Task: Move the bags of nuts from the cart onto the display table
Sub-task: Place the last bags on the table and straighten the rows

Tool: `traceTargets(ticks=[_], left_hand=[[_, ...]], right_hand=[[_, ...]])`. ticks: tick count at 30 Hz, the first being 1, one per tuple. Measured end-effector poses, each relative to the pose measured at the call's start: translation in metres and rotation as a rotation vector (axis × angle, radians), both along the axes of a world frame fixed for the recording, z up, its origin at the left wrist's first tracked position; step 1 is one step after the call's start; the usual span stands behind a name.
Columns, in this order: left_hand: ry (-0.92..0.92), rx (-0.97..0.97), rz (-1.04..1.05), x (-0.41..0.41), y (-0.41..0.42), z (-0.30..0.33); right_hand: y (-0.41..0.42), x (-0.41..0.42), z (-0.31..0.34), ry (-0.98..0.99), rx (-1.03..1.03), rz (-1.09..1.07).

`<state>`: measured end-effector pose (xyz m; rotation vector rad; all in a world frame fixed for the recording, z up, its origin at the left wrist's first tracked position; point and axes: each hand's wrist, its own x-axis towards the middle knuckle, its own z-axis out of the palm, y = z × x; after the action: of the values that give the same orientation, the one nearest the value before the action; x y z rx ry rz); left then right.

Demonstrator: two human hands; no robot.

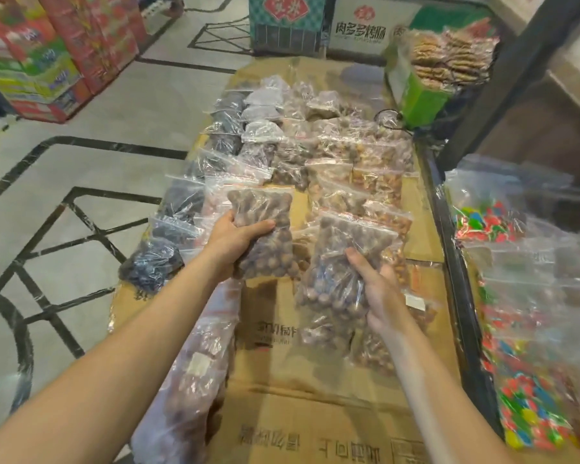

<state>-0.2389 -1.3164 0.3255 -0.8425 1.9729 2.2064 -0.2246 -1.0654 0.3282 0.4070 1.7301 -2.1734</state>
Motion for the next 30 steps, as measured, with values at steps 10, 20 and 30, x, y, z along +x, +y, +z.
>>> traceTargets(ticks=[10, 20, 30], left_hand=[[-0.053, 0.019, 0.026, -0.166, -0.007, -0.047], [-0.132, -0.225, 0.003, -0.214, -0.001, -0.082], [0.052, -0.605, -0.303, -0.132, -0.015, -0.01]], right_hand=[[-0.034, -0.062, -0.014, -0.09, 0.027, -0.106], [-0.024, -0.08, -0.029, -0.042, 0.132, -0.017], [-0.056, -0.065, -0.034, -0.089, 0.126, 0.03]])
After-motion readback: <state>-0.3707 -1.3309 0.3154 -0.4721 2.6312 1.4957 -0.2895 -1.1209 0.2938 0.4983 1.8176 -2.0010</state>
